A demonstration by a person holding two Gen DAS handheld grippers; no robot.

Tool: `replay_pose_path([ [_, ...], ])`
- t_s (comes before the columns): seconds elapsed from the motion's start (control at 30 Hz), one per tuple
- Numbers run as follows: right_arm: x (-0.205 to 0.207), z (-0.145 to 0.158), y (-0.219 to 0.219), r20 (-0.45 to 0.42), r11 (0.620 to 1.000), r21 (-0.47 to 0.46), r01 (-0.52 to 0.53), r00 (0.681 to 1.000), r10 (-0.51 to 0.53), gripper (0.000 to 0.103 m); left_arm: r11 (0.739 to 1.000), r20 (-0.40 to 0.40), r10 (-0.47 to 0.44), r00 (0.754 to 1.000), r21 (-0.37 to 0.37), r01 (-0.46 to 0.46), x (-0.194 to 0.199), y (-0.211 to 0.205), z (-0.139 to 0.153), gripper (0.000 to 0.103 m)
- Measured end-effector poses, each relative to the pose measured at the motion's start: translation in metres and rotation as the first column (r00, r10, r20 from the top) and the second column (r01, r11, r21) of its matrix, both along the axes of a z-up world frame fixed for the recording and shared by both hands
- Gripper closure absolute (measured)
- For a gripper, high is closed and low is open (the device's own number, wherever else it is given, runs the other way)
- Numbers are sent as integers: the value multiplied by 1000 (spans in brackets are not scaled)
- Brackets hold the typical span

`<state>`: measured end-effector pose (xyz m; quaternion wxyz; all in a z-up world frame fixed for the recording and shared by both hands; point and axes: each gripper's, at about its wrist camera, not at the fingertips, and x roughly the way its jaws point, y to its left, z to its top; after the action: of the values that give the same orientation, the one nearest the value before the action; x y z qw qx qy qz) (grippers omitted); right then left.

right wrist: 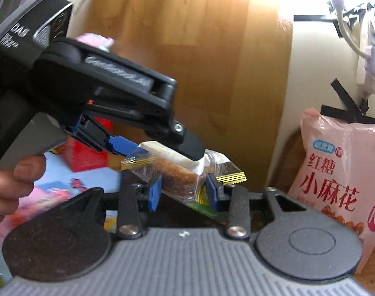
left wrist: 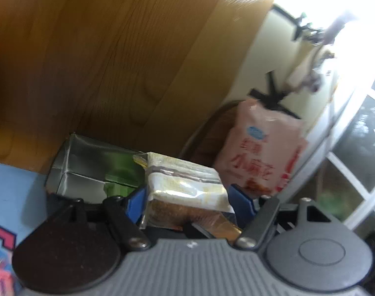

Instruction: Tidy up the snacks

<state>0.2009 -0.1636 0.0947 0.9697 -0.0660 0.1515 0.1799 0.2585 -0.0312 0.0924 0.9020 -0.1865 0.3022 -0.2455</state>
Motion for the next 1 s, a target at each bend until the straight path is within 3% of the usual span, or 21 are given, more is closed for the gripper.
replay_pose_path([
  [0.17,23,-30,4,-14,998,-28,54,998,-55,60,998,-55,43,998,40,-41,28,-10,-26,31],
  [0.23,23,-37,7,2,997,-24,72,997,-72,51,996,-55,57,997,64,-54,29,-12,-31,30],
  [0.3,20,-38,9,16,996,-23,87,996,-87,50,994,-31,68,997,92,-65,23,-11,-29,29],
  [0.57,-18,-26,-2,26,994,7,113,993,-113,50,970,59,107,993,214,-117,-33,-6,-10,27],
  [0.77,-60,-29,-21,-49,979,88,184,982,-180,50,931,92,144,985,326,-167,-83,-6,-6,26],
  [1.0,-99,-24,-49,-101,957,146,251,966,-238,50,900,84,179,980,388,-197,-125,-2,-15,26],
])
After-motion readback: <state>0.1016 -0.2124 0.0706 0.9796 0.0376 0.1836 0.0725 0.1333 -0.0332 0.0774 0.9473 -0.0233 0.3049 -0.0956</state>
